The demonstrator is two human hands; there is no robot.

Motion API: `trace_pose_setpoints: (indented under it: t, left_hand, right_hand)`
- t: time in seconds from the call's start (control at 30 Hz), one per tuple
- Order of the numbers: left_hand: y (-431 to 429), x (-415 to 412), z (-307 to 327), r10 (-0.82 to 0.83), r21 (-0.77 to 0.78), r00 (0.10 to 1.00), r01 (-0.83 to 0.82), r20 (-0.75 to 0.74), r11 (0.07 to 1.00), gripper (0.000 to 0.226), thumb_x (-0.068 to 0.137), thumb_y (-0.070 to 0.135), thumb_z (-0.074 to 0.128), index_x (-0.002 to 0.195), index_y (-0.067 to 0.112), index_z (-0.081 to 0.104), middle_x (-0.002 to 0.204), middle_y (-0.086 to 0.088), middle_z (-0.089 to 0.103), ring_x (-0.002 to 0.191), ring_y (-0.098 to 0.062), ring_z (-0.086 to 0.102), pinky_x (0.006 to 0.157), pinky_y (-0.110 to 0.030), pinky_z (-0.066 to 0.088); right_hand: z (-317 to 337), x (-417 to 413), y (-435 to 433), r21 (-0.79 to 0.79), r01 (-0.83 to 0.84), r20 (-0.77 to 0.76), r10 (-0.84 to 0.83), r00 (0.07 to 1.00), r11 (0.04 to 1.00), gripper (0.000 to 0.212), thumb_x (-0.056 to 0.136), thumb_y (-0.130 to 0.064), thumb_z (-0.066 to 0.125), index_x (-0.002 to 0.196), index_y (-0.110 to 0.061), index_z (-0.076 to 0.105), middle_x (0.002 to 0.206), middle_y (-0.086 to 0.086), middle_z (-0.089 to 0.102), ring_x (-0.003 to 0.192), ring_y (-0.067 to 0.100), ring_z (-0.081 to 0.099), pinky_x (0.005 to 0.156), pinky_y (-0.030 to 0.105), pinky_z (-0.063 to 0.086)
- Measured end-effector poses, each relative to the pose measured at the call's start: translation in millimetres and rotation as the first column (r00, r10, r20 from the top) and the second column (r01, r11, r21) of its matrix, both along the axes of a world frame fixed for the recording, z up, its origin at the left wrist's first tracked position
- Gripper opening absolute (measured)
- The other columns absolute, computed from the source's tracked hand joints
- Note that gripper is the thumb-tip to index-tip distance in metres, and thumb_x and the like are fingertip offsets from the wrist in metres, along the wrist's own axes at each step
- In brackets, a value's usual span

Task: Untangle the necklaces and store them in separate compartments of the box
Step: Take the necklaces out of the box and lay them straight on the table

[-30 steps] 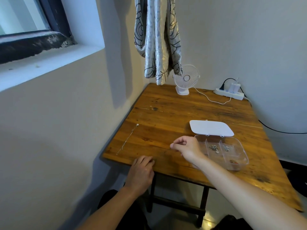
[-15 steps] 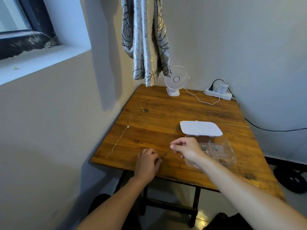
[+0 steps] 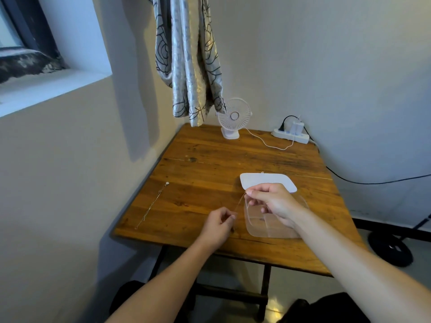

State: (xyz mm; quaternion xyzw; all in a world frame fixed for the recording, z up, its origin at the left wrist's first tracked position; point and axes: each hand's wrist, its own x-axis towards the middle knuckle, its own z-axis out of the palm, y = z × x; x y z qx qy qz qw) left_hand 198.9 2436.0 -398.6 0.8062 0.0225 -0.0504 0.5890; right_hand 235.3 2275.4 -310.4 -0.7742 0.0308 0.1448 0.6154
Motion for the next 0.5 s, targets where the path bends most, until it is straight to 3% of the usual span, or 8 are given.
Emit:
trace_pose_setpoints:
  t: [0.13,0.33,0.43,0.5]
  left_hand:
    - [4.9,-4.8,13.5,0.06,-0.179,0.995,-0.074,-0.082,0.981,0.007,0.092,0.011,0.055,0.092,0.011,0.062,0.086,-0.01,0.07,0.08,-0.02,0.068,0.072,-0.028,0.056]
    - [52.4,-21.7,17.2,0.137,-0.094,0.987,-0.145,-0.082,0.985,0.014,0.092,0.013,0.056,0.1,0.018,0.067,0.089,-0.005,0.068,0.084,-0.015,0.065,0.083,-0.031,0.053]
    - [81.3,-30.8,12.7,0.203,-0.033,0.977,-0.206,-0.065,0.978,0.017,0.09,0.013,0.058,0.102,0.021,0.067,0.091,0.001,0.069,0.086,-0.01,0.065,0.082,-0.029,0.053]
    - [95.7,-36.3,5.6,0.261,0.092,0.965,-0.26,0.007,0.961,0.016,0.089,0.015,0.061,0.103,0.021,0.067,0.092,0.006,0.069,0.086,-0.006,0.064,0.082,-0.026,0.052]
  right_hand:
    - [-2.1,6.1,-13.5,-0.038,0.142,0.032,-0.141,0.989,0.989,0.007,0.086,-0.012,0.07,0.091,-0.01,0.075,0.079,0.007,0.072,0.058,0.011,0.057,0.043,0.018,0.04]
    - [-6.2,34.2,1.6,-0.024,0.255,0.14,-0.249,0.958,0.967,0.009,0.089,-0.011,0.066,0.094,-0.013,0.073,0.09,0.005,0.071,0.073,0.015,0.062,0.053,0.024,0.043]
    - [-6.7,54.0,29.1,-0.088,0.2,0.203,-0.179,0.963,0.976,0.012,0.091,-0.015,0.064,0.1,-0.016,0.072,0.095,0.001,0.069,0.083,0.016,0.063,0.061,0.025,0.046]
    - [-14.2,67.2,54.6,-0.153,0.133,0.228,-0.096,0.969,0.979,0.013,0.091,-0.014,0.064,0.102,-0.015,0.071,0.096,0.001,0.067,0.084,0.015,0.063,0.07,0.027,0.049]
